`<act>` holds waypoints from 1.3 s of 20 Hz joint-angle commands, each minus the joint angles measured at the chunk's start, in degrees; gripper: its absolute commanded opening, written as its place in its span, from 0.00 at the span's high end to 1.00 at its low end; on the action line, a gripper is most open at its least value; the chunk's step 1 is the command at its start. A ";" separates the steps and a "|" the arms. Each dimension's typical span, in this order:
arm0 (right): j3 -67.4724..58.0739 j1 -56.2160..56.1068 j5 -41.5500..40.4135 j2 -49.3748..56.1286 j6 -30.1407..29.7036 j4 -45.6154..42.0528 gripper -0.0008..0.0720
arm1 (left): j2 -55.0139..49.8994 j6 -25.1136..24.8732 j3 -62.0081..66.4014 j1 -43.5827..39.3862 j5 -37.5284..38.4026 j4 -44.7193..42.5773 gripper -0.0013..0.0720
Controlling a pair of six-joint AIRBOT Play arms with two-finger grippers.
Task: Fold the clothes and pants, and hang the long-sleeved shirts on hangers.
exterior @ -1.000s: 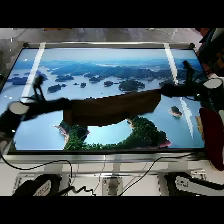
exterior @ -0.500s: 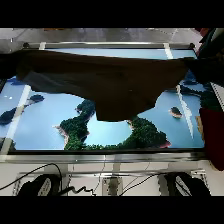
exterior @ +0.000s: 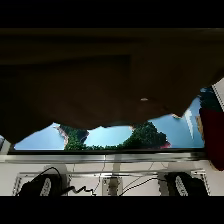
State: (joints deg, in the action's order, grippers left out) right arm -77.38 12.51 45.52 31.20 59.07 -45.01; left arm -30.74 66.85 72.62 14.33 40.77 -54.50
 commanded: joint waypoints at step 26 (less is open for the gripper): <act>6.99 12.87 33.35 52.92 1.97 -19.10 0.66 | -38.64 2.62 -9.77 17.79 27.47 -13.03 0.31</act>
State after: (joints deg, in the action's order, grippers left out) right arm -74.17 21.71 65.78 84.27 63.16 -62.70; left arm -71.26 64.90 66.19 23.97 56.73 -66.22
